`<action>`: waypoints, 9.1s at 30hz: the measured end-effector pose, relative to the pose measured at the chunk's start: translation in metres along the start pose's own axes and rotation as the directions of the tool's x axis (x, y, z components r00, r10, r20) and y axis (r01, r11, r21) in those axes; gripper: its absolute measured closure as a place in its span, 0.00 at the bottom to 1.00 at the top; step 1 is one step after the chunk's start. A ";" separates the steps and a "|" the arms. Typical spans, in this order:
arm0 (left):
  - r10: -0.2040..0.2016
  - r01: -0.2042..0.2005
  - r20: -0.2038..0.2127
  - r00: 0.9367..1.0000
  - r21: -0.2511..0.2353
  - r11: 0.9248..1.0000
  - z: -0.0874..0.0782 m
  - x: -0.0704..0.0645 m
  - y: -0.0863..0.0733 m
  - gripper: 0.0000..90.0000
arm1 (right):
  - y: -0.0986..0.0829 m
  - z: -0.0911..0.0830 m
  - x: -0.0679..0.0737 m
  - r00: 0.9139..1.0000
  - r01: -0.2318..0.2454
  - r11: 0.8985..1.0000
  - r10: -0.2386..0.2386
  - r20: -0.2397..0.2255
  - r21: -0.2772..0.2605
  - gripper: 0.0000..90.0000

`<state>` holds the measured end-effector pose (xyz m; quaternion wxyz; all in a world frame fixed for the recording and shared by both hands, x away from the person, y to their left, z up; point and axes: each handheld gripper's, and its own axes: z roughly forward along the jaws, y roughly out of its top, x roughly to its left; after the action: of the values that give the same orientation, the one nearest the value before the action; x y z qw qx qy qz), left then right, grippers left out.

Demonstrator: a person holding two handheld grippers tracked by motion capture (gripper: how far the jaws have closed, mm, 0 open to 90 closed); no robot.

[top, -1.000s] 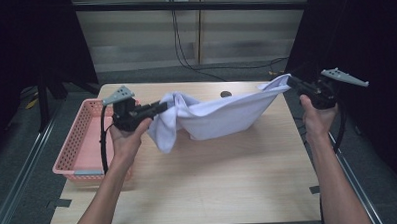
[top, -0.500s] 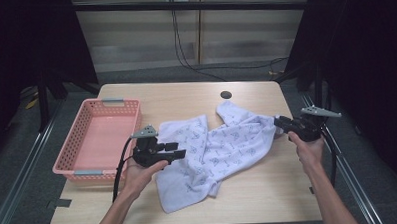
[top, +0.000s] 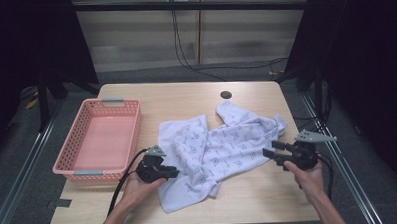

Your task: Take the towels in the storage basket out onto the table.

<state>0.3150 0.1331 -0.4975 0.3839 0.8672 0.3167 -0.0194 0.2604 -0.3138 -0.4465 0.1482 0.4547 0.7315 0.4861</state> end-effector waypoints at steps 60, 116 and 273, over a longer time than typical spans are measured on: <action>0.048 -0.045 0.084 0.995 -0.043 0.998 -0.011 -0.047 -0.007 0.60 | -0.040 -0.004 0.027 0.996 0.082 0.985 -0.076 -0.049 0.148 0.55; 0.152 -0.151 -0.025 0.988 0.024 0.988 0.008 -0.016 0.004 0.92 | -0.056 -0.001 0.039 0.988 0.143 0.964 -0.125 -0.095 0.225 0.93; -0.036 0.034 -0.017 0.999 -0.110 0.993 -0.059 -0.023 -0.034 0.71 | -0.034 0.021 -0.027 0.988 0.075 0.957 -0.109 0.108 0.280 0.71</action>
<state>0.2647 0.1778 -0.4722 0.4277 0.8392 0.3360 -0.0002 0.2716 -0.3273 -0.4918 0.1505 0.4654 0.8018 0.3433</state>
